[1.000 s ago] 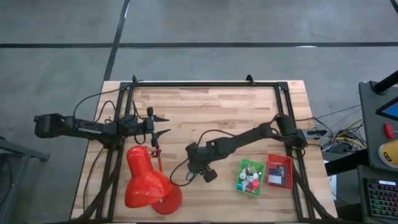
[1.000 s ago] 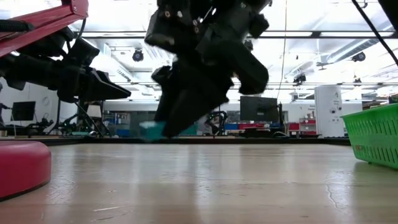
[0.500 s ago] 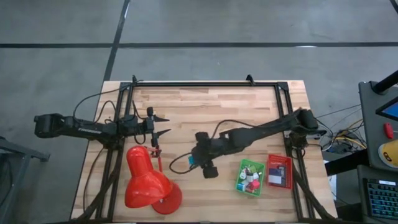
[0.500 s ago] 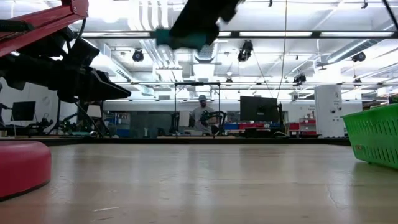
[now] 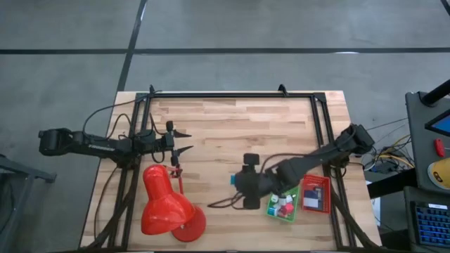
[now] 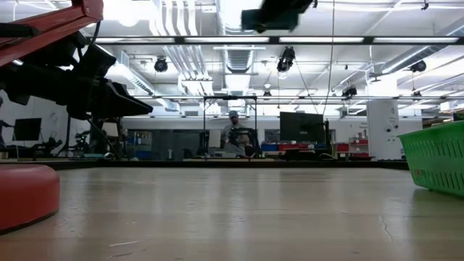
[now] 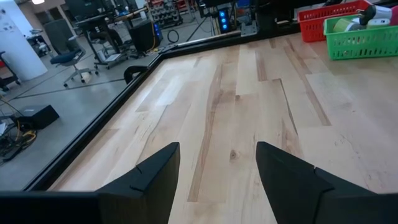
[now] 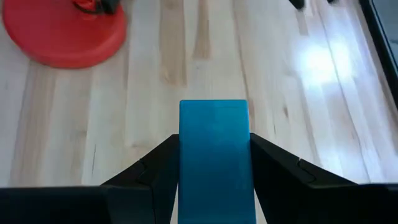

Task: Pick & Place Office items
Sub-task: Put the light blue digital clock into the red basket

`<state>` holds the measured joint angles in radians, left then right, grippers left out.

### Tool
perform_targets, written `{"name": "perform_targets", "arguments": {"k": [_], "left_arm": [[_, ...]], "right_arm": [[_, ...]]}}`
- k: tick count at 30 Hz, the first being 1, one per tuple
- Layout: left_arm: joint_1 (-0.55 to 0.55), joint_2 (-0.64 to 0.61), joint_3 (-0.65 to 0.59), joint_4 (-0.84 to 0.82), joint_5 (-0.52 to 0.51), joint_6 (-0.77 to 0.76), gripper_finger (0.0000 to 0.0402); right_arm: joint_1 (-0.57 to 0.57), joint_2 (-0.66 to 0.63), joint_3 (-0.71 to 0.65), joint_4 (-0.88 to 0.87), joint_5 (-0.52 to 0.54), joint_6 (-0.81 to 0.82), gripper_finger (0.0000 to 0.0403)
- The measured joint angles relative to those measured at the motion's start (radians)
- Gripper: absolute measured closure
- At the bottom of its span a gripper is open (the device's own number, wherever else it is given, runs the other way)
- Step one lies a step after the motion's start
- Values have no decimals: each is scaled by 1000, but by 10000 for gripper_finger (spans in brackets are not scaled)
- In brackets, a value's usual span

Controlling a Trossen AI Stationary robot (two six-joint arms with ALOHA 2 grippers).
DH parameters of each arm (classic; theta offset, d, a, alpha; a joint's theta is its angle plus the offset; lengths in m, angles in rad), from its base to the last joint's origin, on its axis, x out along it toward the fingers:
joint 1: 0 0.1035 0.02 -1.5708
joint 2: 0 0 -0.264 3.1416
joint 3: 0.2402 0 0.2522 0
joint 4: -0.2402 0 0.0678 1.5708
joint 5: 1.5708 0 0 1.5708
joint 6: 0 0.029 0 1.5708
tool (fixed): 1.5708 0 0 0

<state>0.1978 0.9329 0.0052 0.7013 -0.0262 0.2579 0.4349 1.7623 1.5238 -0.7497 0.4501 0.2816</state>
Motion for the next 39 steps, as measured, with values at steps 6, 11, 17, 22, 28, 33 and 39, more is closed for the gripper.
{"name": "perform_targets", "arguments": {"k": [6,11,17,22,28,33,39], "left_arm": [[0,0,0,0,0,0,184],[0,0,0,0,0,0,184],[0,0,0,0,0,0,184],[0,0,0,0,0,0,184],[0,0,0,0,0,0,184],[0,0,0,0,0,0,184],[0,0,0,0,0,0,184]], "right_arm": [[62,-17,-2,-110,73,188,232],[98,-21,-9,-169,118,225,232],[74,-24,-10,-110,114,96,232],[9,-26,-17,50,-5,-118,232],[-132,-26,-50,148,-228,-307,232],[-249,-33,-73,150,-383,-366,232],[-340,-107,-154,176,-461,-470,232]]}}
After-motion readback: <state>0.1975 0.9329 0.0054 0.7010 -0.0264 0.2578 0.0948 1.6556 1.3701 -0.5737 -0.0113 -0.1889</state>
